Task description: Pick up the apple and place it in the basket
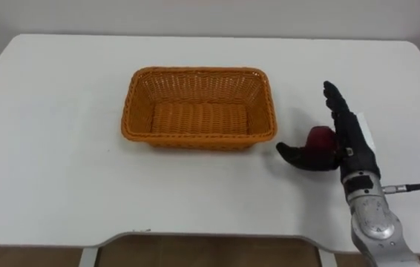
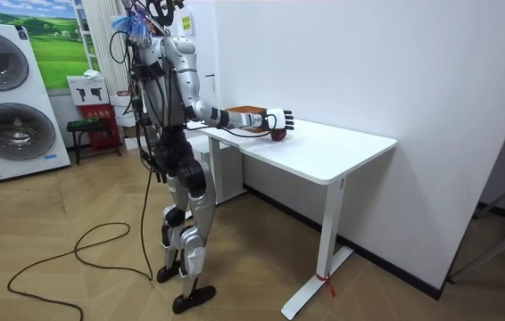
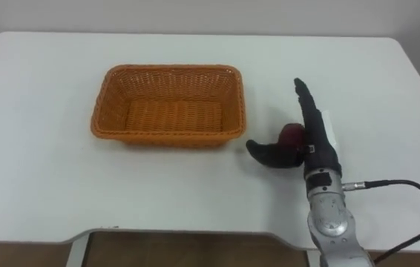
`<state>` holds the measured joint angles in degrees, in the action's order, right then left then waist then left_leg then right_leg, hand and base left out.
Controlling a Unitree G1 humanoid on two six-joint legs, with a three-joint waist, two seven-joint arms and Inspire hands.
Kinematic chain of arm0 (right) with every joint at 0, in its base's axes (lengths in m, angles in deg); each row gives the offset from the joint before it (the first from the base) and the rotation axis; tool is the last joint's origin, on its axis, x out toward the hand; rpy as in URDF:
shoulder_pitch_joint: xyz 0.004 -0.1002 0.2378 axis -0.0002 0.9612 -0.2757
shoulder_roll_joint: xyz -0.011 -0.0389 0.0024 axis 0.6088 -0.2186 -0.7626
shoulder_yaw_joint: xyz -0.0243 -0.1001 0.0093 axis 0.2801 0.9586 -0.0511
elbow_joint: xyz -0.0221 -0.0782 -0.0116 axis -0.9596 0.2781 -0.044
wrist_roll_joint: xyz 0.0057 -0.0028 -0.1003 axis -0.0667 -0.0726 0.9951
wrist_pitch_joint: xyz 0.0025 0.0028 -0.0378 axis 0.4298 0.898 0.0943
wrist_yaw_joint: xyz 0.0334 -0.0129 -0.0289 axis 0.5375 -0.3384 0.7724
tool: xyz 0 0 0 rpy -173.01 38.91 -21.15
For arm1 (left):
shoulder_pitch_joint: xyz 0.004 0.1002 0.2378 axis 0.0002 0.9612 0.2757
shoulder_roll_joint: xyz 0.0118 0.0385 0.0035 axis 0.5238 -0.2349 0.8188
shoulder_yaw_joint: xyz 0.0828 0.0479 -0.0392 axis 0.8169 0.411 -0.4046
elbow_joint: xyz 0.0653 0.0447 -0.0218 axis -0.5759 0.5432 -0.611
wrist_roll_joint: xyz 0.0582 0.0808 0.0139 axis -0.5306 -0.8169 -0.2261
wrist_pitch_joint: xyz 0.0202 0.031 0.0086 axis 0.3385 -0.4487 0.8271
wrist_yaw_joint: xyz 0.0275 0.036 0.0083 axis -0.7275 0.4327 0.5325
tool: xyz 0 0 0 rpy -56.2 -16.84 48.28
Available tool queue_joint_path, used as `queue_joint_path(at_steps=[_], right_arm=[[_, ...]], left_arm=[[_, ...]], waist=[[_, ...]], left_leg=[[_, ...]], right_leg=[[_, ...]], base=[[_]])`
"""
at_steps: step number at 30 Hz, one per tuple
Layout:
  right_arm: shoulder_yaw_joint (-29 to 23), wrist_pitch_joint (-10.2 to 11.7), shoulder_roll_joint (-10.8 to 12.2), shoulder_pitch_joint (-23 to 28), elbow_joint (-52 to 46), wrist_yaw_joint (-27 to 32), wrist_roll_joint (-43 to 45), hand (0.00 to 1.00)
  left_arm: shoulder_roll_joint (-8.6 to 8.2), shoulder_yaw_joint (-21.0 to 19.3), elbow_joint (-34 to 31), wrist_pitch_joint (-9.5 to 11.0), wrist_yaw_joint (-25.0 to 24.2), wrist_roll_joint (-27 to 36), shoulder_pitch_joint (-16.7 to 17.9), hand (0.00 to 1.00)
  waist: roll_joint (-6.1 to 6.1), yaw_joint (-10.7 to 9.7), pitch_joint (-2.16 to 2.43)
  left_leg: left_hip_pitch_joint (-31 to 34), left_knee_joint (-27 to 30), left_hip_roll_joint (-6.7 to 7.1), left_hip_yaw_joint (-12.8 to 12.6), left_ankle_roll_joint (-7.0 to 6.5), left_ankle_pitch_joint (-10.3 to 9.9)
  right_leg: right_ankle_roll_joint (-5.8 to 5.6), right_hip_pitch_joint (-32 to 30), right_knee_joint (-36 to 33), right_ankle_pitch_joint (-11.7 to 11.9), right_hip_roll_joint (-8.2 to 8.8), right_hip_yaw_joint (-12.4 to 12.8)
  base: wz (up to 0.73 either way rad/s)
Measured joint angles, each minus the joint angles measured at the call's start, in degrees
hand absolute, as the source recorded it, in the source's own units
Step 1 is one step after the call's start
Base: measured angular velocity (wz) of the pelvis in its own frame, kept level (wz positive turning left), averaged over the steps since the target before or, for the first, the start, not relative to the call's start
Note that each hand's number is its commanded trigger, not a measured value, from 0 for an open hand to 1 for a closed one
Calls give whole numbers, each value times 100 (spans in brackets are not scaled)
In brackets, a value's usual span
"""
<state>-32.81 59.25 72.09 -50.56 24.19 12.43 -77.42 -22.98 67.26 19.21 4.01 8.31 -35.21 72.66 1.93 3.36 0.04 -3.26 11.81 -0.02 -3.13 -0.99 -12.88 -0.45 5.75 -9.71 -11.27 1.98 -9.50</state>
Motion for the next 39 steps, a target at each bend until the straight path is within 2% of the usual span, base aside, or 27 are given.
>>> queue_joint_path(at_steps=[5, 9, 18, 25, 29, 32, 35, 38, 39], right_arm=[[-52, 59, -1, 0, 771, 41, -29, 100], [-123, 282, 2, -23, 979, 122, -32, 100], [-230, 499, 0, -15, 1174, 169, -34, 100], [-238, 539, 0, -44, 1257, 186, -41, 100], [-297, 534, 23, -83, 1264, 233, -83, 100], [-430, 461, 222, -111, 1193, 372, -70, 100], [-425, 199, 231, -99, 825, 384, -124, 100], [-374, 49, 239, -82, 384, 257, -154, 100], [-371, 25, 240, -65, 172, 211, -136, 100]], left_arm=[[15, 2, -1, -26, 52, 9, 0, 0], [24, 2, -3, -26, 54, 6, 2, 0], [24, -50, -10, -23, 66, 6, 25, 0], [23, -73, -40, 12, 175, 5, 13, 0], [21, -94, -39, 11, 177, 7, -1, 0], [8, -98, -35, 11, 177, 3, -22, 0], [-20, -89, -25, 11, 178, 14, -43, 0], [-71, -90, 5, 13, 177, 2, -92, 0], [-88, -103, 9, 13, 170, 1, -91, 0]], waist=[[49, 0, 20], [43, -10, 22], [33, -17, 25], [20, -14, 25], [10, -13, 25], [-4, -10, 23], [-53, 7, -5], [-126, -6, -39], [-154, -4, -25]], left_leg=[[-14, 0, -1, 0, 1, 0], [0, 7, -1, 4, 3, -3], [-6, 1, -4, 9, 4, -3], [-36, -4, -8, 9, 5, -4], [-37, 3, -6, 10, 5, -4], [-37, 7, -6, 9, 6, -4], [-26, -2, -5, 3, 5, -4], [15, -8, -2, 0, 4, -3], [64, -5, 1, -1, 6, 1]], right_leg=[[0, 27, 3, 0, 0, -20], [-1, 25, 0, 0, 0, -32], [-1, 40, 8, 0, -1, -78], [-1, 75, 14, 0, -3, -82], [-1, 84, 12, 0, 1, -100], [-1, 85, 12, 0, 0, -101], [-1, 59, 3, 0, 0, -78], [-1, -10, -6, 0, -2, -25], [-1, -54, -10, 0, -2, 0]], base=[[0], [1], [2], [0], [0], [0], [-3], [-7], [-5]])
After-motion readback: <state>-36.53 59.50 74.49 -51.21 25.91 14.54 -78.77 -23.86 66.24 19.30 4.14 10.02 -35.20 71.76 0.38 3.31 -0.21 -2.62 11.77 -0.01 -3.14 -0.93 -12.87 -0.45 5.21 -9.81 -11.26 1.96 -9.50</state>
